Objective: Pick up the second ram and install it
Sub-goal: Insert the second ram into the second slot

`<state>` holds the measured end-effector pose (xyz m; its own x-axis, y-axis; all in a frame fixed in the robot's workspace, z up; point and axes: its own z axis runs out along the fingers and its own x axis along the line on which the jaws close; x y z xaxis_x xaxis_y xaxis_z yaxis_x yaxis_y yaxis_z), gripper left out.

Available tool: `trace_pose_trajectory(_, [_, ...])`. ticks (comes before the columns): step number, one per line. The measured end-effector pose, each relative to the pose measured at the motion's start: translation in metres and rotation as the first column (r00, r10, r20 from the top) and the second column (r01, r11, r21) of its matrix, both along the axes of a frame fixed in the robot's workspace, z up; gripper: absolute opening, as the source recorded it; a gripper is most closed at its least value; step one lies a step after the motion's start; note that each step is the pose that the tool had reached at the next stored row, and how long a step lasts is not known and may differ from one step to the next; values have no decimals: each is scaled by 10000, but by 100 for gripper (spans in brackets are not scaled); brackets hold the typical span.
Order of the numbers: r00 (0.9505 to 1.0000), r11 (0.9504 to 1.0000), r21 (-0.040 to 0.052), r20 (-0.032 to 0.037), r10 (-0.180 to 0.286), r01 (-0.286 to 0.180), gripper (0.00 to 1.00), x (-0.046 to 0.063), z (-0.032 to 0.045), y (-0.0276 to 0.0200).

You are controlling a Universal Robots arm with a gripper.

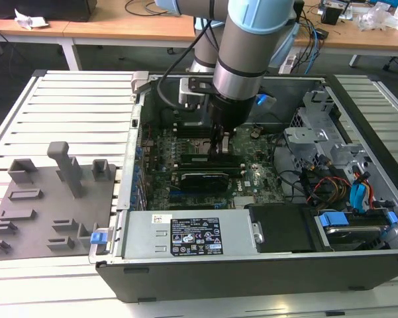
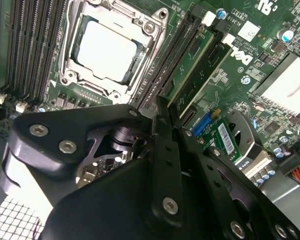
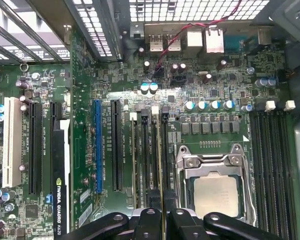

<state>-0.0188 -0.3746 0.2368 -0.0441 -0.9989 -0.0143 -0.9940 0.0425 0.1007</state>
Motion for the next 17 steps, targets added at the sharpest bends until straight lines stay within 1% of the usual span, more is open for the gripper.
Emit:
trace_pose_trajectory(2, [10000, 10000, 3, 1, -2, 2, 14, -2, -18, -17])
trace_pose_trajectory(9, [10000, 10000, 43, 0, 0, 0, 14, -14, -54, -18])
trace_pose_trajectory(13, [10000, 10000, 89, 0, -1, 1, 14, -14, -91, -21])
trace_pose_trajectory(17, [10000, 10000, 89, -3, -2, 2, 14, 1, -95, -22])
